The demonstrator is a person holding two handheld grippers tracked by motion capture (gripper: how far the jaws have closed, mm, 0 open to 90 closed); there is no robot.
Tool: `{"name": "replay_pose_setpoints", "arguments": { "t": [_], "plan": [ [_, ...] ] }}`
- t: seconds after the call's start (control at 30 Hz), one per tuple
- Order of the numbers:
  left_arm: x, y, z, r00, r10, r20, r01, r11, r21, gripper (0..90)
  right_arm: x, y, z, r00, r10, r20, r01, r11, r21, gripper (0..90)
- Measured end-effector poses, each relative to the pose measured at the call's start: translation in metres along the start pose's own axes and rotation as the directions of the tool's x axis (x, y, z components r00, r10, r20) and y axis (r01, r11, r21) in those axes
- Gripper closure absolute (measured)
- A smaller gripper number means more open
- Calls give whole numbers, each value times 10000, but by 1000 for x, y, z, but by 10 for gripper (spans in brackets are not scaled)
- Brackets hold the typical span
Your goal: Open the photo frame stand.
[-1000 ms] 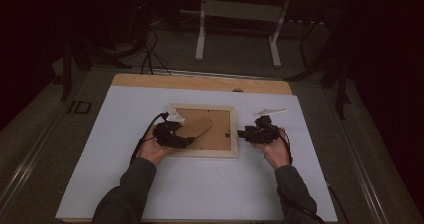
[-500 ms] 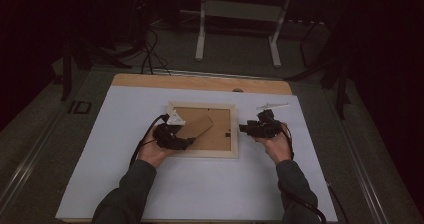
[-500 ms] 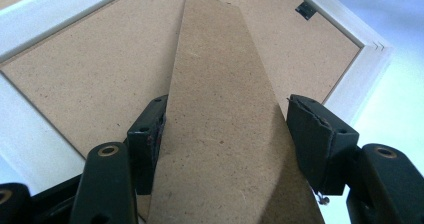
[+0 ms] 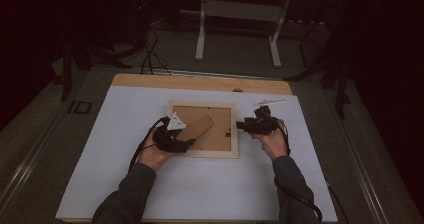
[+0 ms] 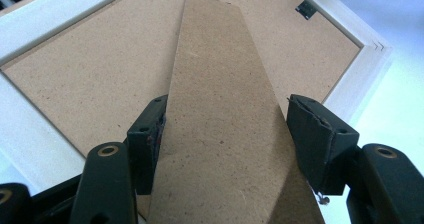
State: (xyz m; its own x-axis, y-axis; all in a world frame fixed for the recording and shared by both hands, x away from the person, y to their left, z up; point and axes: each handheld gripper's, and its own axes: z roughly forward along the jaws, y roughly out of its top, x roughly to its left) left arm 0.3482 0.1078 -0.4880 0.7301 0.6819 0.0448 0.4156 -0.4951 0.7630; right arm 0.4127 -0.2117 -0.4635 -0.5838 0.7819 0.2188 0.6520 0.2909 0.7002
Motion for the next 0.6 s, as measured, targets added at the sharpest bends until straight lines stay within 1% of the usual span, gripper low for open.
{"name": "replay_pose_setpoints", "arguments": {
  "t": [0.33, 0.43, 0.47, 0.53, 0.57, 0.6],
  "plan": [
    [-3, -1, -2, 9997, 184, -135, -186, 9997, -149, 392, -1, 3, 12, 9998, 179, -120, -177, 9997, 189, 514],
    [-5, -1, -3, 9995, 229, -203, -234, 9994, -269, 392, -2, 4, 14, 9996, 270, -114, -267, 9994, 226, 512],
    [-6, -1, -3, 9993, 286, -243, -293, 9993, -254, 392, -5, 5, 18, 9988, 430, -222, -424, 9988, 258, 513],
    [-8, -1, -4, 9985, 411, -368, -420, 9988, -256, 392, -5, 5, 20, 9989, 406, -247, -399, 9988, 281, 524],
    [-8, -1, -4, 9985, 411, -368, -420, 9988, -256, 391, -5, 5, 20, 9989, 406, -247, -399, 9988, 281, 524],
    [-9, -2, -5, 9980, 484, -410, -496, 9984, -281, 392, -4, 5, 21, 9992, 286, -265, -278, 9991, 308, 525]
  ]
}}
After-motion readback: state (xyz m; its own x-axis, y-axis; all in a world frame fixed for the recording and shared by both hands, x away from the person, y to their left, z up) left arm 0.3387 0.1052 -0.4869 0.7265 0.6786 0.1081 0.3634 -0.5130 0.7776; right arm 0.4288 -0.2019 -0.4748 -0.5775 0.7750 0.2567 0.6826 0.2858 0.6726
